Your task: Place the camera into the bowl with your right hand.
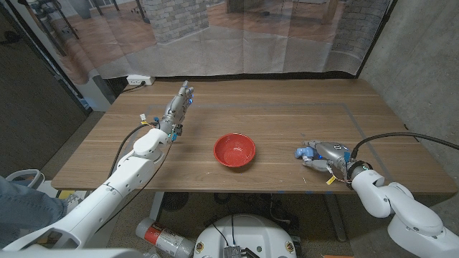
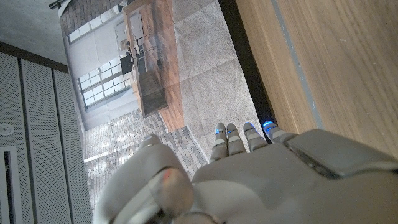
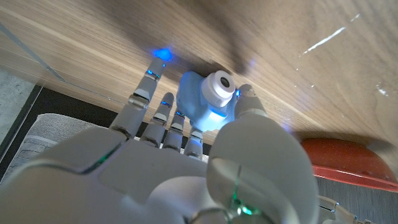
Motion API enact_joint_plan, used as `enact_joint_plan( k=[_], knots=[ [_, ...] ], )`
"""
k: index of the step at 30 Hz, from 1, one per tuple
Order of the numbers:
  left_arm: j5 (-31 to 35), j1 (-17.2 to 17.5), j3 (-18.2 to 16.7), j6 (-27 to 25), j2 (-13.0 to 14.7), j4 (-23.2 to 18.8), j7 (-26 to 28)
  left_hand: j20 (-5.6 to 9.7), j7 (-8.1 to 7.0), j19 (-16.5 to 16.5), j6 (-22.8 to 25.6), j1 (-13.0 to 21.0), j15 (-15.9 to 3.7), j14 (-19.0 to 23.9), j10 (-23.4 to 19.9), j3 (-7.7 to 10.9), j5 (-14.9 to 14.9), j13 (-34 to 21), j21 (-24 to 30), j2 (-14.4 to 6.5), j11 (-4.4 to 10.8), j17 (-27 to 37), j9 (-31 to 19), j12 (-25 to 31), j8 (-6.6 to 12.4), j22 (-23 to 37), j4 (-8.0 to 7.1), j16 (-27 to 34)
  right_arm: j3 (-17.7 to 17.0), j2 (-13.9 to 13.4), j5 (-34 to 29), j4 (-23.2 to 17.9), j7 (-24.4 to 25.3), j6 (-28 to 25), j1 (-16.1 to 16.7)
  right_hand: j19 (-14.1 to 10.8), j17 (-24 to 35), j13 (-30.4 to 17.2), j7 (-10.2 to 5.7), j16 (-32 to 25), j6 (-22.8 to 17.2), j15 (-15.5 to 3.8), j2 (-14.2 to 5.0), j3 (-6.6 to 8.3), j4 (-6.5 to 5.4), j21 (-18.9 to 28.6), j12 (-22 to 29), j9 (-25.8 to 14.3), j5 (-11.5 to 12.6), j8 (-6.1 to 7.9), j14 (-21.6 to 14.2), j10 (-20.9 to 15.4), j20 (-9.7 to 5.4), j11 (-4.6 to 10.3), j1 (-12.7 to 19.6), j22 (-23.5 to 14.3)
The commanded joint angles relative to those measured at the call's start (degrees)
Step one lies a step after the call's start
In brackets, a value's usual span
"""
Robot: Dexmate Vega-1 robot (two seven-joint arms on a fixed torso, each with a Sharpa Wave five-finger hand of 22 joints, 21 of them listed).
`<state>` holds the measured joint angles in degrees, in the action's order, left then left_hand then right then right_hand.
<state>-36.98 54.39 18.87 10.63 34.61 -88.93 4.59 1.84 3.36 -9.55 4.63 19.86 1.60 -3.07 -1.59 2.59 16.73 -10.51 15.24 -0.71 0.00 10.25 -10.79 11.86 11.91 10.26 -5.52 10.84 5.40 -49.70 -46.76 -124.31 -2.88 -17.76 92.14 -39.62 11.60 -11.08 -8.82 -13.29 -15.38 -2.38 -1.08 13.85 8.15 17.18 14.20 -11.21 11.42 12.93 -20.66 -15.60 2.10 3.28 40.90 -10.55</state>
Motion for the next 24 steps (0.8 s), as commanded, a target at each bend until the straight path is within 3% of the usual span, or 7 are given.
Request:
enact_joint_plan(
  k=[1, 8, 12, 24],
  knots=[
    [-0.2, 0.5, -0.2, 0.1, -0.1, -0.2, 0.4, 0.02, -0.27, -0.2, 0.5, 0.0, 0.17, -0.1, -0.3, -0.54, -0.1, -0.3, -0.1, -0.5, 0.29, 0.3, -0.1, -0.1, -0.1, 0.1, -0.14, 0.0, 1.4, -0.4, -0.3, 0.8, 2.1, -1.2, -0.7, -1.6, 0.3, -0.2, -1.03, -0.4, -2.3, -3.1, -0.57, 0.81, 0.14, 0.5, 0.7, -0.2, -0.1, 0.76, -1.7, -1.5, -0.56, 0.63, 1.0, -0.2],
    [-0.2, 0.7, -0.2, -0.1, 0.0, -0.5, 0.7, 0.01, -0.32, -0.2, 0.6, 0.0, 0.16, -0.1, -0.4, -0.61, -0.1, -0.4, -0.2, -0.5, 0.3, 0.3, -0.1, -0.1, -0.11, 0.1, -0.15, 0.0, 2.6, -0.3, -1.8, 1.2, 4.4, -2.4, -0.9, -4.5, 0.7, -0.4, -3.18, -1.0, -8.3, -4.1, -1.46, 1.58, 0.15, 1.1, 1.8, -0.7, -0.4, 2.52, -5.2, -4.4, -1.94, 1.82, 2.1, -0.5],
    [-0.1, 0.6, -0.1, -0.4, 0.0, -0.7, 0.9, 0.0, -0.27, -0.2, 0.6, 0.0, 0.14, -0.1, -0.4, -0.64, -0.1, -0.4, -0.2, -0.6, 0.36, 0.3, -0.1, -0.1, -0.11, 0.1, -0.15, 0.0, 2.9, -0.1, -1.8, 1.4, 5.3, -2.8, -1.0, -5.3, 1.0, -0.6, -3.46, -1.2, -11.8, -4.64, -1.94, 1.97, 0.16, 1.3, 2.6, -1.2, -0.5, 3.75, -6.8, -6.4, -2.26, 2.48, 2.6, -0.6],
    [0.0, 0.2, 0.3, -0.9, -0.2, -0.5, 0.8, -0.01, -0.27, -0.1, 0.6, 0.0, 0.15, 0.0, -0.4, -0.75, -0.2, -0.4, -0.4, -0.6, 0.29, 0.3, -0.1, -0.1, -0.15, 0.1, -0.17, 0.1, 3.0, -0.6, -0.4, 1.6, 6.1, -2.8, -1.1, -7.9, 1.9, -1.1, -3.59, -2.7, -14.6, -6.05, -3.49, 2.79, -0.01, 2.2, 4.5, -2.0, -0.8, 4.67, -11.2, -10.7, -4.48, 3.15, 3.4, -0.9]
  ],
)
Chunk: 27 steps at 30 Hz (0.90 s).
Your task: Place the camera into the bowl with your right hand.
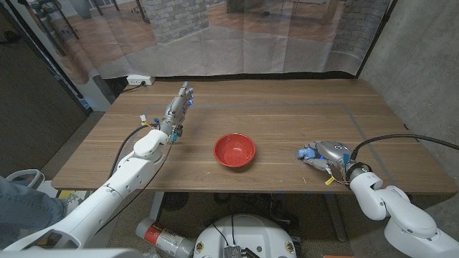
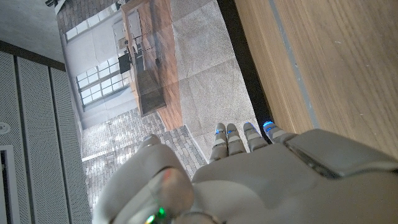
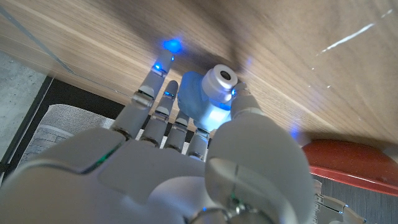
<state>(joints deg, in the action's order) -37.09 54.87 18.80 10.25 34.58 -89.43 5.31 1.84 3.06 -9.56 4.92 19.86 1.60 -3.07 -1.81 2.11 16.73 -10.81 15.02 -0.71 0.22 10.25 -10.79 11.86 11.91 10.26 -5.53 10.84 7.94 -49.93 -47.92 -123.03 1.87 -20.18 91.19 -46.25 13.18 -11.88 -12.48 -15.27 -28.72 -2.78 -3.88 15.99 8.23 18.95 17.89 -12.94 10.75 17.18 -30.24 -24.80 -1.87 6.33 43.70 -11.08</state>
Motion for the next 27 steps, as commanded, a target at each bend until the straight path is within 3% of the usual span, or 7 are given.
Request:
enact_joint_plan(
  k=[1, 12, 27],
  knots=[
    [0.1, -0.4, 0.4, -0.4, -0.2, 0.1, 0.1, -0.02, 0.05, -0.1, 0.3, 0.1, 0.12, -0.1, -0.2, -0.28, -0.2, -0.1, -0.2, -0.6, 0.1, 0.3, -0.1, -0.1, -0.15, 0.2, -0.16, 0.0, 0.4, -0.4, 0.8, 0.2, 1.5, -0.5, -0.1, -1.5, 0.4, -0.3, 0.07, -0.9, -1.5, -5.82, -0.79, 0.68, -0.12, 0.5, 1.0, -0.4, -0.2, 0.51, -2.2, -1.8, -0.74, 0.13, 0.6, -0.3],
    [0.1, -0.9, 0.5, -0.3, -0.4, 0.7, -0.2, -0.15, 0.03, -0.1, 0.3, 0.1, 0.08, -0.1, -0.2, -0.37, -0.2, -0.1, -0.3, -0.7, 0.05, 0.3, -0.1, -0.2, -0.19, 0.2, -0.17, 0.0, -0.4, -0.6, 1.0, -0.8, 2.5, -0.9, 0.4, -2.5, 0.8, -0.7, 0.11, -1.2, -3.7, -6.41, -1.22, 1.29, 0.3, 1.0, 2.1, -0.9, -0.3, 1.31, -4.1, -4.0, -1.69, 0.43, 1.8, -0.5],
    [-0.1, -1.9, 0.6, -0.1, -0.8, 1.8, -1.0, -0.15, 0.08, 0.0, 0.2, 0.1, 0.1, 0.0, -0.2, -0.47, -0.3, -0.1, -0.5, -0.8, 0.01, 0.3, -0.1, -0.1, -0.24, 0.2, -0.15, 0.0, -2.0, -0.5, 1.0, -3.0, 2.3, -1.1, 1.0, -2.7, 1.0, -0.8, -0.01, -1.2, -4.8, -6.47, -1.4, 1.49, 0.33, 1.1, 2.4, -1.1, -0.4, 1.7, -4.5, -4.4, -2.05, 0.43, 2.1, -0.6]
  ],
)
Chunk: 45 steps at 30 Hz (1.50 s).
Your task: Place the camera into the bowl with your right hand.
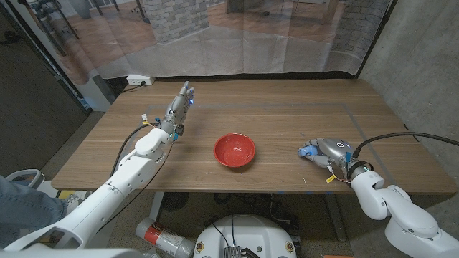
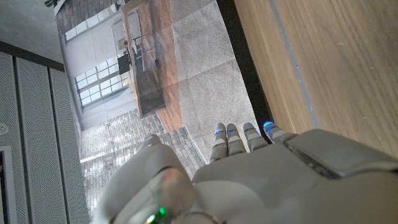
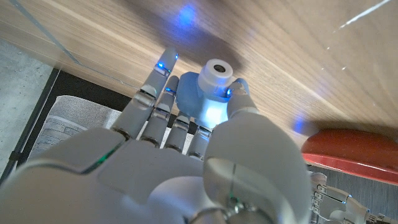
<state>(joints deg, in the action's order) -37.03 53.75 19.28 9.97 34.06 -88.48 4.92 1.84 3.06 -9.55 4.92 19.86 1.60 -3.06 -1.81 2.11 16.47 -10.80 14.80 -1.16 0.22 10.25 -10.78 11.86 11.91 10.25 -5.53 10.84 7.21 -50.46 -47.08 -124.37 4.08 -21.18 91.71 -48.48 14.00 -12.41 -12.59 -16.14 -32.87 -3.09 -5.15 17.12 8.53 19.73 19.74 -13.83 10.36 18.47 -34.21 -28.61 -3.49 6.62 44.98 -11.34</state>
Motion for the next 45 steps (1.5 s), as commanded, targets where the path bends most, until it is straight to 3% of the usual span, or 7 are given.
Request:
enact_joint_plan(
  k=[1, 28, 45],
  knots=[
    [-0.1, -0.9, 0.1, 0.2, -0.2, 0.9, -0.6, -0.11, 0.07, 0.0, 0.2, 0.2, 0.12, 0.0, -0.2, -0.49, 0.0, -0.1, -0.3, -0.3, -0.05, 0.3, -0.1, -0.1, -0.25, 0.2, -0.15, 0.0, -1.4, 0.1, 0.1, -1.8, 0.1, 0.0, 0.6, -0.5, 0.2, -0.3, 0.1, -0.3, -0.7, -6.2, -0.13, 0.35, 0.0, 0.3, 0.5, -0.2, 0.0, 0.43, -0.5, -0.6, -0.46, 0.16, 0.8, -0.3],
    [0.3, -1.6, 0.4, 0.1, -0.3, 1.0, -0.7, -0.12, 0.13, 0.1, 0.2, 0.4, 0.13, -0.1, -0.1, -0.69, -0.1, -0.1, -0.6, -0.5, 0.06, 0.3, -0.1, -0.2, -0.26, 0.2, -0.07, 0.0, -7.3, 2.6, 0.7, -6.0, 0.0, 4.3, 3.1, -0.9, 0.6, -0.5, 0.17, -0.5, -2.0, -6.25, -0.41, 0.65, -0.02, 0.6, 0.9, -0.6, -0.1, 0.76, -1.9, -1.0, -0.84, 0.09, 1.2, -0.4],
    [0.7, -1.2, 0.4, -0.3, 0.1, -0.1, -0.1, -0.16, 0.12, 0.2, 0.3, 0.5, 0.14, 0.0, -0.1, -0.8, -0.2, -0.1, -0.8, -0.6, 0.15, 0.3, -0.1, -0.2, -0.27, 0.2, -0.02, 0.0, -9.2, 4.7, -0.9, -6.8, -0.7, 7.7, 3.5, -1.0, 0.8, -0.6, 0.2, -0.4, -2.6, -6.58, -0.45, 0.75, -0.01, 0.7, 1.0, -0.7, -0.1, 0.89, -2.1, -1.2, -0.92, 0.11, 1.4, -0.5]
  ],
)
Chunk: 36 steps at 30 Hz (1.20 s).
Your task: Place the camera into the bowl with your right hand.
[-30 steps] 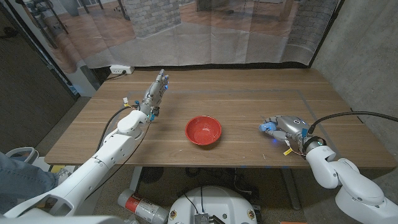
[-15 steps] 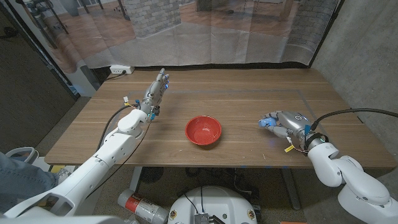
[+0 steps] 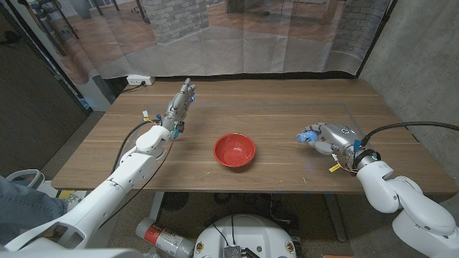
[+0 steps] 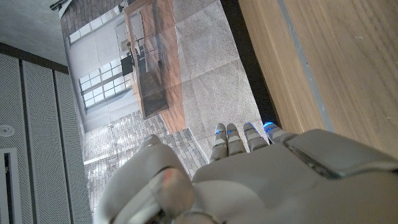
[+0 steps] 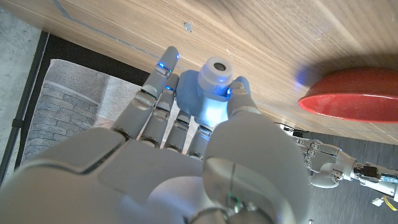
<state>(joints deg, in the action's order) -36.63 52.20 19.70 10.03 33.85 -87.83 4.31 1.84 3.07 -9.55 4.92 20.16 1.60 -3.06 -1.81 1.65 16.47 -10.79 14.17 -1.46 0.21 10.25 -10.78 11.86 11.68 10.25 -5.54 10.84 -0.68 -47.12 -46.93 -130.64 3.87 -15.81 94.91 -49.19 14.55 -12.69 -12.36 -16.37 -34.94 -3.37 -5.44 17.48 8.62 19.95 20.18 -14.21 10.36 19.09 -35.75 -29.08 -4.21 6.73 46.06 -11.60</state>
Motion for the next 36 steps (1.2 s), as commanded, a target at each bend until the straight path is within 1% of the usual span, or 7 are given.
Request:
enact_joint_plan(
  k=[1, 7, 18, 20, 21, 30, 36],
  knots=[
    [0.4, 0.4, 0.0, -0.4, 0.3, -0.9, 0.6, -0.14, 0.07, 0.2, 0.3, 0.2, 0.12, 0.0, -0.1, -0.34, -0.2, -0.1, -0.1, -0.3, 0.17, 0.3, -0.1, -0.2, -0.04, 0.2, 0.0, 0.0, -1.4, 1.5, -1.0, -0.6, -0.5, 2.5, 0.3, -0.3, 0.2, -0.3, -0.03, -0.1, -0.5, -6.35, -0.18, 0.39, -0.1, 0.5, 0.6, -0.4, -0.1, 0.27, -0.6, -0.8, -0.24, -0.03, 0.4, -0.2],
    [0.3, 0.7, -0.3, -0.4, 0.5, -1.4, 0.8, -0.17, 0.14, 0.2, 0.3, 0.3, 0.07, -0.1, -0.2, -0.38, -0.2, -0.1, -0.2, -0.3, 0.09, 0.3, -0.1, -0.2, -0.04, 0.2, 0.01, 0.0, -1.7, 2.1, -1.4, -0.7, -0.9, 3.5, 0.3, -0.3, 0.3, -0.3, 0.01, -0.1, -0.6, -6.34, -0.14, 0.42, -0.07, 0.5, 0.7, -0.4, -0.1, 0.27, -0.7, -0.9, -0.23, -0.03, 0.4, -0.2],
    [0.3, 1.1, -0.5, -0.3, 0.8, -1.8, 1.0, -0.16, 0.11, 0.3, 0.3, 0.3, 0.09, 0.0, -0.1, -0.47, -0.2, -0.1, -0.3, -0.4, -0.02, 0.3, -0.1, -0.2, -0.05, 0.2, 0.04, 0.0, -0.9, 3.1, -2.0, -0.6, -1.5, 5.0, -0.5, -0.3, 0.4, -0.4, 0.15, 0.0, -0.9, -6.36, -0.18, 0.49, -0.08, 0.5, 0.8, -0.5, -0.1, 0.29, -0.8, -1.1, -0.25, -0.03, 0.5, -0.2],
    [0.3, 1.2, -0.5, -0.3, 0.8, -1.8, 1.0, -0.19, 0.08, 0.2, 0.3, 0.4, 0.1, 0.0, -0.1, -0.48, -0.2, -0.1, -0.4, -0.4, -0.03, 0.3, -0.1, -0.2, -0.05, 0.2, 0.04, 0.0, -0.7, 3.1, -2.2, -0.6, -1.7, 5.1, -0.7, -0.3, 0.5, -0.4, 0.11, 0.0, -0.9, -6.35, -0.25, 0.53, -0.1, 0.5, 0.8, -0.5, -0.1, 0.29, -0.8, -1.1, -0.28, 0.06, 0.6, -0.2],
    [0.4, 1.3, -0.5, -0.4, 0.9, -1.9, 1.1, -0.19, 0.1, 0.2, 0.3, 0.4, 0.08, 0.0, -0.2, -0.5, -0.3, -0.1, -0.4, -0.4, 0.2, 0.3, -0.1, -0.1, -0.04, 0.2, 0.05, 0.0, -0.7, 3.2, -2.1, -0.6, -1.7, 5.4, -0.7, -0.3, 0.5, -0.4, 0.16, 0.0, -1.1, -6.39, -0.25, 0.54, -0.09, 0.5, 0.8, -0.6, -0.1, 0.35, -0.8, -1.1, -0.27, 0.02, 0.6, -0.2],
    [0.2, 1.6, -0.7, -0.3, 1.0, -2.2, 1.1, -0.19, 0.12, 0.3, 0.3, 0.5, 0.18, -0.1, -0.1, -0.58, -0.3, -0.1, -0.5, -0.5, -0.08, 0.3, -0.1, -0.2, -0.06, 0.2, 0.07, 0.0, 0.1, 3.3, -2.5, -0.7, -1.8, 6.6, -1.5, -0.2, 0.6, -0.4, 0.34, 0.0, -1.4, -6.32, -0.33, 0.6, -0.14, 0.6, 1.0, -0.6, 0.0, 0.42, -1.0, -1.6, -0.25, 0.03, 0.7, -0.3],
    [0.3, 1.8, -0.8, -0.2, 1.0, -2.4, 1.2, -0.2, 0.08, 0.3, 0.3, 0.5, 0.15, 0.0, -0.1, -0.63, -0.3, -0.1, -0.6, -0.5, 0.05, 0.3, -0.1, -0.2, -0.06, 0.2, 0.08, 0.0, 0.6, 3.3, -2.7, -0.9, -1.7, 7.7, -2.0, -0.1, 0.7, -0.4, 0.54, 0.1, -1.6, -6.36, -0.3, 0.63, -0.12, 0.6, 1.2, -0.7, 0.0, 0.43, -1.1, -1.9, -0.25, 0.08, 0.7, -0.3]
  ],
)
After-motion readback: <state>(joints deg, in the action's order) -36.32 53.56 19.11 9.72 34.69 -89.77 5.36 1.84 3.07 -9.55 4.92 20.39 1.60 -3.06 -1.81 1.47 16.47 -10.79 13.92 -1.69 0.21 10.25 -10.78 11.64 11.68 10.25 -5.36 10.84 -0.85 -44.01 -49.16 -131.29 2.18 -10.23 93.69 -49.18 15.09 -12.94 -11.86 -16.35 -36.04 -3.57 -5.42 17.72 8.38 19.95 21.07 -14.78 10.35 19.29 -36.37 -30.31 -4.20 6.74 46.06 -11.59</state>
